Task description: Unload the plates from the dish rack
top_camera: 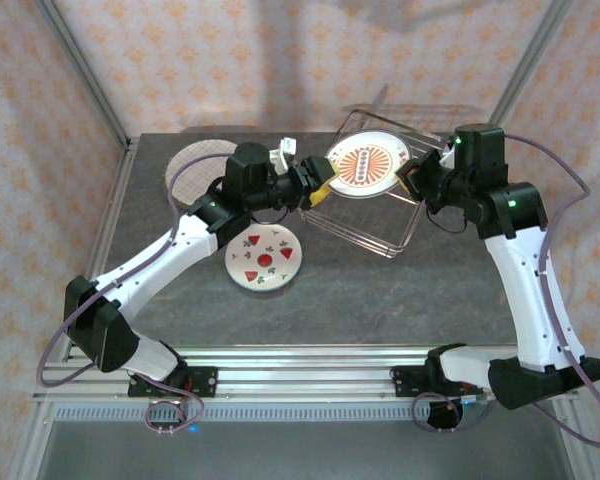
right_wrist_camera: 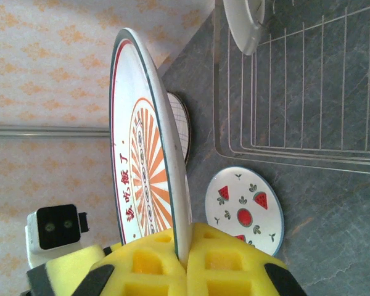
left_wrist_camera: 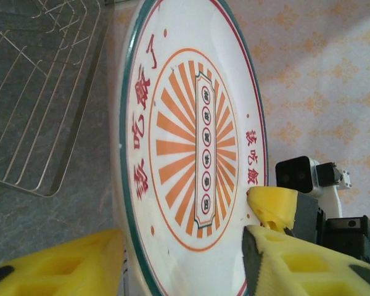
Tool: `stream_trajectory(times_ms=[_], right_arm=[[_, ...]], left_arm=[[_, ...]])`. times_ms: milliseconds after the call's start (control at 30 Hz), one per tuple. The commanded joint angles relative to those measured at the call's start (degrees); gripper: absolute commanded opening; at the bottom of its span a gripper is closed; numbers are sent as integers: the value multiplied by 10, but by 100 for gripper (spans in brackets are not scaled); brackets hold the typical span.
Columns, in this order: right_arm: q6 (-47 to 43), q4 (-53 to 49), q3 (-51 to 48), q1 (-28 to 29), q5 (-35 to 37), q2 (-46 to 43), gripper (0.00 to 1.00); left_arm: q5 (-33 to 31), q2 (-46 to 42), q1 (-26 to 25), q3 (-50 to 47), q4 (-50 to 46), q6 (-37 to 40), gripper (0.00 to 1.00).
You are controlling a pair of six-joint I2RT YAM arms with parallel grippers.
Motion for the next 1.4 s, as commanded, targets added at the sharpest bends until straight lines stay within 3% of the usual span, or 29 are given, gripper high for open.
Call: stream_trajectory(times_ms=[0, 300, 567, 667, 800, 867, 967, 1033, 1167, 1367], right_arm=[[19, 57, -11, -1, -35, -9, 0], [41, 92, -32, -2, -62, -3, 0], [51, 102, -50, -2, -77, -4, 0], [50, 103, -53, -2, -77, -6, 0], [39, 92, -53, -2, -70, -5, 0], [33, 89, -50, -1, -69, -4, 11], [16, 78, -38, 1, -63, 1, 37], [2, 64, -26, 3, -56, 6, 45], [-22, 43, -14, 5, -35, 7, 53], [-77, 44, -11, 22, -6, -7, 56]], left_arm=[[6, 6, -4, 6, 29, -7, 48], [-1, 4, -4, -1, 36, -14, 24], [-5, 2, -4, -5, 35, -16, 12], [-5, 3, -4, -4, 36, -18, 0], [-7, -1, -4, -6, 45, -24, 0], [-9, -5, -4, -10, 55, -30, 0], [-13, -12, -4, -19, 76, -42, 0], [-21, -21, -3, -25, 84, -45, 0], [-30, -43, 4, -36, 82, -44, 0], [-30, -93, 28, -71, 57, -37, 0]])
